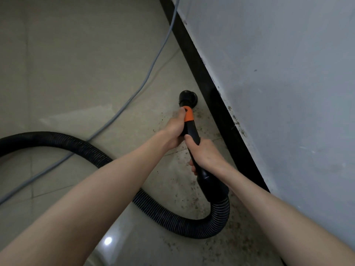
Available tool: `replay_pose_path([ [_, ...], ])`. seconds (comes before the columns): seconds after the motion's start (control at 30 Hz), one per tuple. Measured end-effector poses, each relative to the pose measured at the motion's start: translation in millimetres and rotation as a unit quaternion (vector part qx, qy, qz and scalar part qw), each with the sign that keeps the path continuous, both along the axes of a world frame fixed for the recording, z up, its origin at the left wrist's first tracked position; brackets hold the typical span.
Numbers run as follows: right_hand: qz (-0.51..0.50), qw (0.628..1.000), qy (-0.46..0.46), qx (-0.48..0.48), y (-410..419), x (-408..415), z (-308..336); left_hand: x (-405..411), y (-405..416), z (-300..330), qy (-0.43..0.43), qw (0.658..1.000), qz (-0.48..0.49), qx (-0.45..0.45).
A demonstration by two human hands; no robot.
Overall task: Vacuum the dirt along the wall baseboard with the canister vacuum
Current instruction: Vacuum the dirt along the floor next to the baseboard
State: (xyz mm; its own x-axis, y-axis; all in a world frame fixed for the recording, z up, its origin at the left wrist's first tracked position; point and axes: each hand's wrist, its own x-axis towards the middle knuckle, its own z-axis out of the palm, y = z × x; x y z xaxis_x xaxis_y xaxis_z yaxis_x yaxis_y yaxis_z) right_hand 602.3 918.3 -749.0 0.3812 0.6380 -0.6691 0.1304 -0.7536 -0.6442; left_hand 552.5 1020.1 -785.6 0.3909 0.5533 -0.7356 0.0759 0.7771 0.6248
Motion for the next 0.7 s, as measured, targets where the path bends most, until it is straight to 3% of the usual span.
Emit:
replay_pose_path([
  [0.43,-0.007,0.998,-0.066,-0.013,2,2,4,15,-6,11,-0.022,0.999,-0.016,-0.029],
  [0.7,-0.019,1.000,-0.014,-0.009,-8,-17,11,-8,-8,11,-0.017,0.999,-0.022,-0.019],
])
